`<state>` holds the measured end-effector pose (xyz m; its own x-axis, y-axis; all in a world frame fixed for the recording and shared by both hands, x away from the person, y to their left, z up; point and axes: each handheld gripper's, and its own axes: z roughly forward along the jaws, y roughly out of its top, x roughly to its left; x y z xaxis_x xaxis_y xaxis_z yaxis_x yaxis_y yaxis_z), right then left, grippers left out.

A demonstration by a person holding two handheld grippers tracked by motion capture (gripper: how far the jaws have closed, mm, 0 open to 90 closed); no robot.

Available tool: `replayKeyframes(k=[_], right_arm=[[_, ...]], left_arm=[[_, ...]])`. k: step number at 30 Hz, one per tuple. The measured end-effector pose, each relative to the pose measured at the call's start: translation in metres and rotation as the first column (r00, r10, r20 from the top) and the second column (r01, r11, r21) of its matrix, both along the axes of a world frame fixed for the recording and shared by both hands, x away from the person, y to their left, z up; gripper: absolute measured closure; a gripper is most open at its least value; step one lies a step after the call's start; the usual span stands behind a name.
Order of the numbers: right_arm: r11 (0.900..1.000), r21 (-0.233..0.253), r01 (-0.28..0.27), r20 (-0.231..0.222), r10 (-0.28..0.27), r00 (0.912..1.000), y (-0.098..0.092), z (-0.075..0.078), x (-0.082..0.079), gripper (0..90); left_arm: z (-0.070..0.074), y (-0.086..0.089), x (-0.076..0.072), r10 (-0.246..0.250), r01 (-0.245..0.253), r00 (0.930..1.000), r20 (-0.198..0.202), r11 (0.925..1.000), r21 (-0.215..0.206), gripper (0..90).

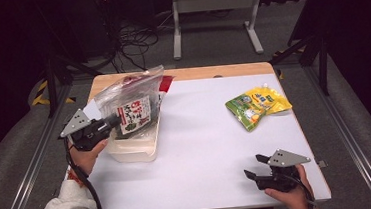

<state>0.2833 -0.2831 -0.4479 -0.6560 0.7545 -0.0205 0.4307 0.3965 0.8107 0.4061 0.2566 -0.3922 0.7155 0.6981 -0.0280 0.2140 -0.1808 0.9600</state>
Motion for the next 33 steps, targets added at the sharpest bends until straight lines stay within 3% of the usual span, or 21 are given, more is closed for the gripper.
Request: replayKeyframes(k=[10,13,18,25,27,28,33], right_arm=[[1.0,-0.001,0.007,-0.002,-0.007,1.0,-0.002,0.0,0.001,32.3],[1.0,-0.003,0.007,0.003,-0.006,1.0,-0.002,0.001,0.001,32.3],[1.0,-0.003,0.014,0.007,-0.014,0.9999,-0.002,0.002,0.003,32.6],[1.0,0.004,0.015,0.014,-0.015,0.9998,-0.003,0.004,0.008,32.7],[1.0,0.005,0.011,0.014,-0.011,0.9998,-0.001,0.005,0.01,32.7],[1.0,0.004,0.009,0.016,-0.009,0.9998,-0.001,0.005,0.01,32.7],[1.0,0.006,0.003,0.02,-0.003,0.9998,0.001,0.006,0.013,32.7]], left_arm=[[-0.004,0.017,-0.012,0.059,-0.06,0.9981,-0.016,0.9976,-0.034,63.9],[-0.008,0.022,-0.018,0.067,-0.067,0.9974,-0.027,0.9976,-0.018,62.2],[-0.017,0.027,-0.028,0.059,-0.059,0.996,-0.067,0.9983,0.005,61.3],[-0.031,0.032,-0.042,0.053,-0.053,0.9896,-0.134,0.9986,0.007,57.4],[-0.037,0.03,-0.044,0.055,-0.052,0.9858,-0.159,0.9983,0.025,55.4],[-0.038,0.032,-0.045,0.046,-0.048,0.985,-0.166,0.9988,-0.007,55.0],[-0.04,0.036,-0.049,0.028,-0.038,0.9832,-0.18,0.9978,-0.054,56.2]])
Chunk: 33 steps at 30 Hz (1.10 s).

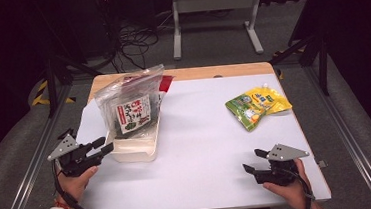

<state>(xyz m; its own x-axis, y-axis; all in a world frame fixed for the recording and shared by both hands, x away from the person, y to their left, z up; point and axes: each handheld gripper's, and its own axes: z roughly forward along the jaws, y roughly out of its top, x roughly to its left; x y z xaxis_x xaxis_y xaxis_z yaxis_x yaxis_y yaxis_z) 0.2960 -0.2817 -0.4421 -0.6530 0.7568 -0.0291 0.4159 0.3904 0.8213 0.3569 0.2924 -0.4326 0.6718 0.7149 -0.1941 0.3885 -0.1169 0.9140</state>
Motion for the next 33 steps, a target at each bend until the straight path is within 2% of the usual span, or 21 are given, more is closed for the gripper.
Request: replayKeyframes(k=[3,6,10,12,16,21,22,23,26,28,30,31,33], right_arm=[[1.0,0.001,-0.001,0.003,0.001,1.0,0.0,0.001,0.001,32.7],[1.0,0.005,0.008,0.008,-0.008,0.9999,-0.001,0.002,0.003,32.7],[0.999,0.013,0.031,0.012,-0.031,0.9994,-0.006,0.004,0.006,32.7],[0.999,0.017,0.047,0.015,-0.048,0.9987,-0.009,0.006,0.009,33.1],[0.993,0.035,0.109,0.016,-0.11,0.9938,-0.018,0.01,0.021,35.3],[0.971,0.072,0.226,-0.015,-0.226,0.974,-0.035,0.012,0.045,37.6],[0.966,0.085,0.242,-0.025,-0.241,0.9702,-0.038,0.012,0.051,37.8],[0.966,0.085,0.242,-0.025,-0.241,0.9702,-0.038,0.012,0.051,37.8],[0.955,0.103,0.277,-0.036,-0.275,0.9609,-0.041,0.011,0.065,37.5],[0.947,0.134,0.294,-0.055,-0.289,0.9558,-0.042,0.01,0.073,36.8],[0.937,0.137,0.322,-0.059,-0.317,0.9465,-0.041,0.01,0.082,34.4],[0.931,0.154,0.331,-0.07,-0.324,0.9434,-0.041,0.009,0.086,33.4],[0.927,0.145,0.347,-0.077,-0.339,0.9377,-0.039,0.008,0.094,30.9]], left_arm=[[-0.001,0.0,-0.003,-0.024,0.024,0.9997,-0.006,0.9995,-0.022,56.3],[-0.002,0.0,-0.006,-0.022,0.022,0.9996,-0.019,0.9987,-0.047,56.0],[-0.001,-0.001,-0.01,-0.02,0.02,0.9998,-0.002,0.999,-0.04,55.3],[0.001,-0.001,-0.013,-0.023,0.023,0.9996,0.015,0.9994,-0.026,52.5],[0.008,-0.003,-0.024,0.0,-0.001,0.9987,0.052,0.9995,0.031,46.3],[0.015,-0.004,-0.049,0.021,-0.028,0.9941,0.107,0.9974,0.066,38.5],[0.016,-0.004,-0.054,0.022,-0.031,0.9933,0.114,0.997,0.071,36.8],[0.016,-0.004,-0.054,0.022,-0.031,0.9933,0.114,0.997,0.071,36.3],[0.016,-0.008,-0.071,-0.013,0.002,0.9921,0.125,0.9966,0.082,35.5],[0.013,-0.014,-0.078,-0.046,0.038,0.9931,0.108,0.9959,0.082,34.4],[0.009,-0.024,-0.083,-0.094,0.084,0.9913,0.091,0.9903,0.111,33.5],[0.007,-0.028,-0.084,-0.112,0.103,0.9904,0.081,0.9882,0.114,32.9],[0.001,-0.041,-0.084,-0.166,0.159,0.9852,0.041,0.9755,0.152,31.6]])
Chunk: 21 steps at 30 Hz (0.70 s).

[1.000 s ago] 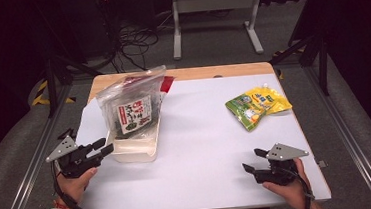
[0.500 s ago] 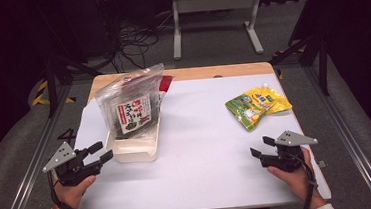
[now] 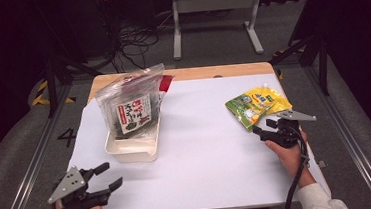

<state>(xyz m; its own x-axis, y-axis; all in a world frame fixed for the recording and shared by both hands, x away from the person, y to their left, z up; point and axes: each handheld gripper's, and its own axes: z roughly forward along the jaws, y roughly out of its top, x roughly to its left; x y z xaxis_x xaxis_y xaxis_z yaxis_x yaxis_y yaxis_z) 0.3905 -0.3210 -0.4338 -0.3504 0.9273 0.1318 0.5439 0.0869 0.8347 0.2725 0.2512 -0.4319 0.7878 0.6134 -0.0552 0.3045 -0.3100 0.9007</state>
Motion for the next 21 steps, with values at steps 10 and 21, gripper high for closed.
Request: replayKeyframes(k=[10,21], right_arm=[[0.993,-0.023,0.117,-0.081,-0.118,0.9896,0.006,-0.015,0.036,26.3],[0.993,-0.004,0.118,-0.129,-0.118,0.9847,0.008,-0.02,0.049,41.0]], left_arm=[[-0.017,-0.044,0.006,-0.161,0.171,0.983,-0.089,0.9772,0.126,25.0],[-0.021,-0.054,0.009,-0.22,0.239,0.9663,-0.135,0.9592,0.151,22.9]])
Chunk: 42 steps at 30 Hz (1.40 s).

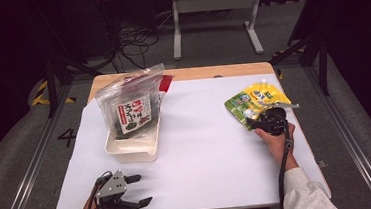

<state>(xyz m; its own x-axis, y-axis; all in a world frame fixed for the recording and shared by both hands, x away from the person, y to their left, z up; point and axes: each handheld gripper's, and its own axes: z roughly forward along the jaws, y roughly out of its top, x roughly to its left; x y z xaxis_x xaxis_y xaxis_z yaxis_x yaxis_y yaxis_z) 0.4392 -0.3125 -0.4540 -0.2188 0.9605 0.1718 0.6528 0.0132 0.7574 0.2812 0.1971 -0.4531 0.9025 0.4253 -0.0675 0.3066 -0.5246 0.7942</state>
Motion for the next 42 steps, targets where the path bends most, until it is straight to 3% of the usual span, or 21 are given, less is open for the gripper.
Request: replayKeyframes(k=[11,14,15,20,21,23,25,26,27,28,30,32,35,37,38,41,42], right_arm=[[0.995,0.077,-0.056,0.007,0.055,0.9984,-0.002,0.0,0.0,70.6],[0.994,0.092,-0.064,0.019,0.063,0.9979,-0.005,0.001,-0.001,77.8],[0.996,0.06,-0.067,0.051,0.064,0.9967,-0.008,0.005,-0.003,90.0],[0.993,0.066,-0.096,0.028,0.095,0.9951,-0.011,0.006,-0.001,90.0],[0.994,0.063,-0.091,0.028,0.09,0.9956,-0.01,0.008,0.0,88.9],[0.998,0.046,-0.034,0.044,0.032,0.9985,-0.008,0.009,0.001,60.5],[0.998,0.068,-0.003,0.034,0.001,0.9994,-0.007,0.009,0.003,48.6],[0.998,0.068,-0.003,0.034,0.001,0.9994,-0.007,0.009,0.003,48.6],[0.998,0.066,0.019,0.019,-0.02,0.9996,-0.003,0.007,0.005,35.4],[0.998,0.066,0.019,0.019,-0.02,0.9996,-0.003,0.007,0.005,35.4],[0.999,-0.026,-0.024,0.046,0.026,0.9986,0.01,0.011,0.001,27.9],[0.998,-0.052,-0.041,0.058,0.044,0.9973,0.014,0.012,-0.001,27.8],[0.982,-0.175,-0.074,0.073,0.088,0.9935,0.028,0.014,-0.003,24.6],[0.97,-0.226,-0.088,0.072,0.107,0.9916,0.034,0.013,-0.001,23.0],[0.958,-0.274,-0.089,0.072,0.112,0.991,0.039,0.011,0.002,21.2],[0.95,-0.307,-0.057,0.076,0.084,0.9935,0.039,0.009,0.005,20.0],[0.953,-0.3,-0.033,0.071,0.057,0.9958,0.037,0.007,0.007,18.5]], left_arm=[[-0.002,-0.008,0.004,-0.036,0.036,0.9992,-0.015,0.999,0.026,22.8],[-0.002,-0.009,0.004,-0.037,0.037,0.9991,-0.02,0.9992,0.013,22.6],[-0.002,-0.01,0.005,-0.037,0.037,0.999,-0.024,0.9992,0.011,22.4],[-0.003,-0.011,0.005,-0.043,0.043,0.9988,-0.026,0.9989,0.016,22.1],[-0.003,-0.011,0.005,-0.043,0.044,0.9987,-0.025,0.9989,0.015,22.0],[-0.002,-0.011,0.005,-0.042,0.042,0.9988,-0.023,0.999,0.013,21.9],[-0.002,-0.01,0.004,-0.043,0.043,0.9988,-0.024,0.999,0.011,21.9],[-0.002,-0.01,0.004,-0.043,0.043,0.9988,-0.024,0.999,0.011,21.8],[-0.002,-0.009,0.003,-0.049,0.049,0.9985,-0.025,0.9988,0.005,21.7],[-0.002,-0.009,0.003,-0.049,0.049,0.9985,-0.025,0.9988,0.005,21.7],[-0.002,-0.008,0.002,-0.045,0.045,0.9987,-0.023,0.999,0.002,21.7],[-0.002,-0.007,0.002,-0.042,0.042,0.9988,-0.024,0.9991,0.0,21.7],[-0.002,-0.006,0.002,-0.04,0.04,0.9989,-0.026,0.9992,0.004,21.7],[-0.002,-0.007,0.0,-0.043,0.043,0.9987,-0.026,0.9991,-0.001,21.7],[-0.002,-0.007,0.0,-0.044,0.044,0.9986,-0.029,0.999,-0.002,21.7],[-0.003,-0.007,0.001,-0.043,0.043,0.9984,-0.036,0.9991,-0.006,21.6],[-0.003,-0.007,0.002,-0.046,0.046,0.9983,-0.036,0.9989,-0.003,21.6]])
